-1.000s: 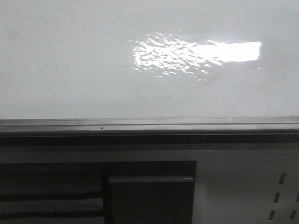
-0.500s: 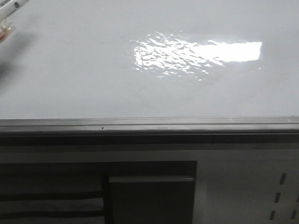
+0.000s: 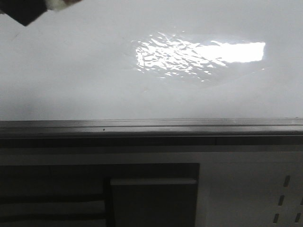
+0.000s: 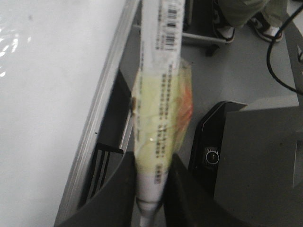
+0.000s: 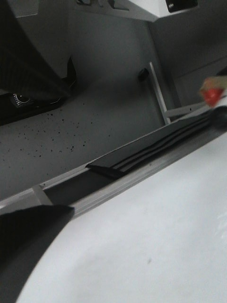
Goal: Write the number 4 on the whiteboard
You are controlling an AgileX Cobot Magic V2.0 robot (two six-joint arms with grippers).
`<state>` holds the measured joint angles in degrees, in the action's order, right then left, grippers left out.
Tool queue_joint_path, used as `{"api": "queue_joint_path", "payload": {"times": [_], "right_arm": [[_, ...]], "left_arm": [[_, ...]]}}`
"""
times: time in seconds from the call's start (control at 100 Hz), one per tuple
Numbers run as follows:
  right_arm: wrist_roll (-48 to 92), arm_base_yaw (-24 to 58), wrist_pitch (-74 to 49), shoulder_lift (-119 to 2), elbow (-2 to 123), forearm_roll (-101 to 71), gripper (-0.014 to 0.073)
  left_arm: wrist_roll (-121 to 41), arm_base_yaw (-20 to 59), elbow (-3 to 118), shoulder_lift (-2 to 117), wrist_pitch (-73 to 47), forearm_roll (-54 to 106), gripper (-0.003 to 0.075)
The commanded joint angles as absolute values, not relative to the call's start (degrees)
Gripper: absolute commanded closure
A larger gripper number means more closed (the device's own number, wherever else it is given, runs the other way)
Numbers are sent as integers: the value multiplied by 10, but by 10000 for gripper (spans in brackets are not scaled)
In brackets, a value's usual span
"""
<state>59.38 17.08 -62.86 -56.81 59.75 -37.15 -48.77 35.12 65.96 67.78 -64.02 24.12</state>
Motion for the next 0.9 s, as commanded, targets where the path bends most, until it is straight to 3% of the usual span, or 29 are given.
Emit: {"api": "queue_joint_path", "payload": {"times": [0.0, 0.31, 0.71, 0.89], "right_arm": [[631, 211, -595, -591, 637, -405, 178], [680, 299, -554, -669, 667, -407, 178], [680, 307, -540, -680, 667, -418, 180], [680, 307, -540, -680, 667, -431, 328]], "left_arm": [[-489, 387, 696, 690, -629, 236, 741], [-491, 451, 751, 743, -628, 212, 741], [-491, 455, 753, 743, -624, 192, 741], [-491, 455, 753, 743, -624, 192, 741]]}}
